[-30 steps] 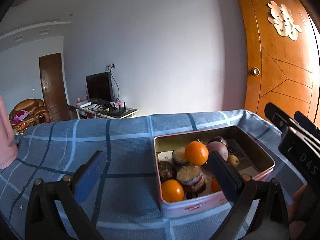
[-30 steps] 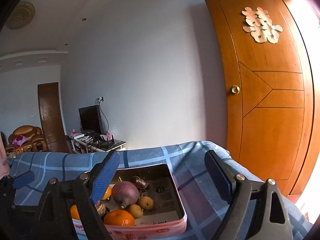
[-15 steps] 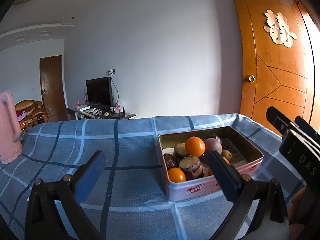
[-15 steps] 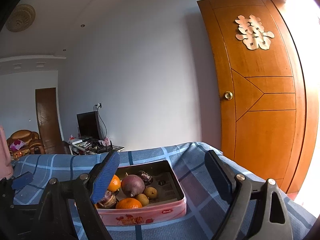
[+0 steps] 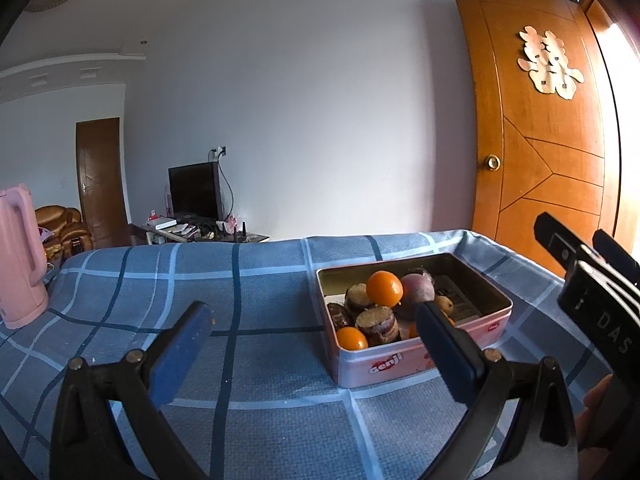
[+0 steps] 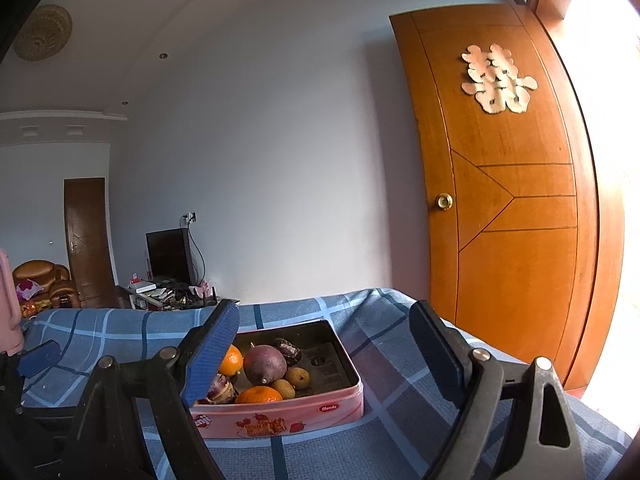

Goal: Organize fruits

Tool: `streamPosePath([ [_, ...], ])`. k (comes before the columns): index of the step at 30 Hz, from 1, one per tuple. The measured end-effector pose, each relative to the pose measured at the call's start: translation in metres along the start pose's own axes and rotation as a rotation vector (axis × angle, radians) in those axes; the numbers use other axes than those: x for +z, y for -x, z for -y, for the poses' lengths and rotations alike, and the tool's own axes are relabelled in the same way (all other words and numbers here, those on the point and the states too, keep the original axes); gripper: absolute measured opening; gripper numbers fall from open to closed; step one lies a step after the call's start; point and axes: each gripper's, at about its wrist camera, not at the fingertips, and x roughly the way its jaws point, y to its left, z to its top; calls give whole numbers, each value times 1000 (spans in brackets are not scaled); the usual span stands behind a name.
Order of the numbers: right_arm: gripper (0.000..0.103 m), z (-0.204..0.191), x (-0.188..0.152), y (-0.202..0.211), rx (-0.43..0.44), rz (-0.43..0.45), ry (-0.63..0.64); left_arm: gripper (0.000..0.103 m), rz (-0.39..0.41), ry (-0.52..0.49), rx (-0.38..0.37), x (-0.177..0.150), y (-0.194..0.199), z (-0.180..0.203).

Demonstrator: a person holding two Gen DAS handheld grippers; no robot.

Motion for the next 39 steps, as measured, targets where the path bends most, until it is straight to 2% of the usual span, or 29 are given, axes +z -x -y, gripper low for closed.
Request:
streamPosePath([
  [9,89,-1,1,15,-1,31,11,103,7,-1,-5,-2,7,-1],
  [39,91,-2,2,13,-2,24,18,103,0,-6,0,-2,6,-1],
])
